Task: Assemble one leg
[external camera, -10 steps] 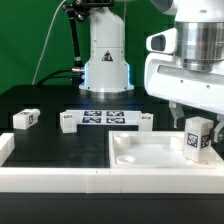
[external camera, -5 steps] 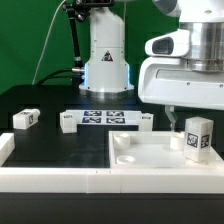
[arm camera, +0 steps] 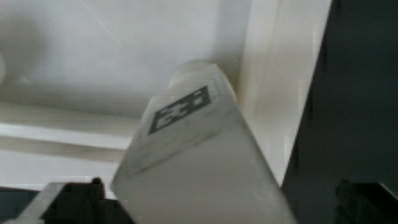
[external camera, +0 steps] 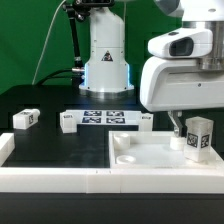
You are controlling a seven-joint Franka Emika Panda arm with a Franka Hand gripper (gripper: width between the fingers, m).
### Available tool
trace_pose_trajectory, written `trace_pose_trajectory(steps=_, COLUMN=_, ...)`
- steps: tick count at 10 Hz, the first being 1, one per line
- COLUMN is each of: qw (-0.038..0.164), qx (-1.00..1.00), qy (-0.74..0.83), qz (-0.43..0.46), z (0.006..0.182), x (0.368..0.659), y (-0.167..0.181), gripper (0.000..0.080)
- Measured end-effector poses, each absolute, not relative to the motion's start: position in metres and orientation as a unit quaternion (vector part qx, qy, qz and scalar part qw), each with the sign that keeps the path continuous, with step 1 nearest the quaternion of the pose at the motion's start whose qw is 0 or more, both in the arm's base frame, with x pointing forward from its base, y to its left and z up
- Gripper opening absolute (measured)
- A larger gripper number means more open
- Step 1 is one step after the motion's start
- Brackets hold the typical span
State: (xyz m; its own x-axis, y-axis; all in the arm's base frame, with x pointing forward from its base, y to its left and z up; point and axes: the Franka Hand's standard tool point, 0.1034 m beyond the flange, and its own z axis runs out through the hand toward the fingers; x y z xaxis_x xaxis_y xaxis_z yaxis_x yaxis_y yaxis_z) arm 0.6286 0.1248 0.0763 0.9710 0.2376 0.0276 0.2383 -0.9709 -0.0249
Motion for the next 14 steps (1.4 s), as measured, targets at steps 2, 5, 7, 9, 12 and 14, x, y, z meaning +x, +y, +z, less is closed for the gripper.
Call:
trace_pose_trajectory(steps=2, qw=0.014, qx=-0.99, qy=-0.137, qz=-0.012, z=0.0755, x=0.6288, y=0.1219, gripper=0.0634)
trace_pose_trajectory(steps=5, qw=0.014, qx=-0.99, qy=-0.137, qz=-0.012, z=0.0754, x=0.6288, y=0.122, gripper=0.0453)
trace_pose_trajectory(steps=7, qw=0.014, qx=-0.991, qy=-0.135, qz=-0.012, z=0.0753, x=0.6288, y=0.122, gripper=0.0291)
trace_pose_trajectory(steps=9, qw=0.019, qx=-0.996, qy=-0.081, qz=-0.01, z=0.075, x=0.6286, y=0.1221, gripper=0.0291)
trace_pose_trajectory(steps=12, qw=0.028, qx=-0.994, qy=0.104, qz=-0.003, z=0.0734, x=0.6297, y=0.117, gripper=0.0291)
trace_pose_trajectory(steps=14, qw=0.028, qx=-0.978, qy=0.208, qz=0.0, z=0.0725, x=0.63, y=0.1141, gripper=0.0291)
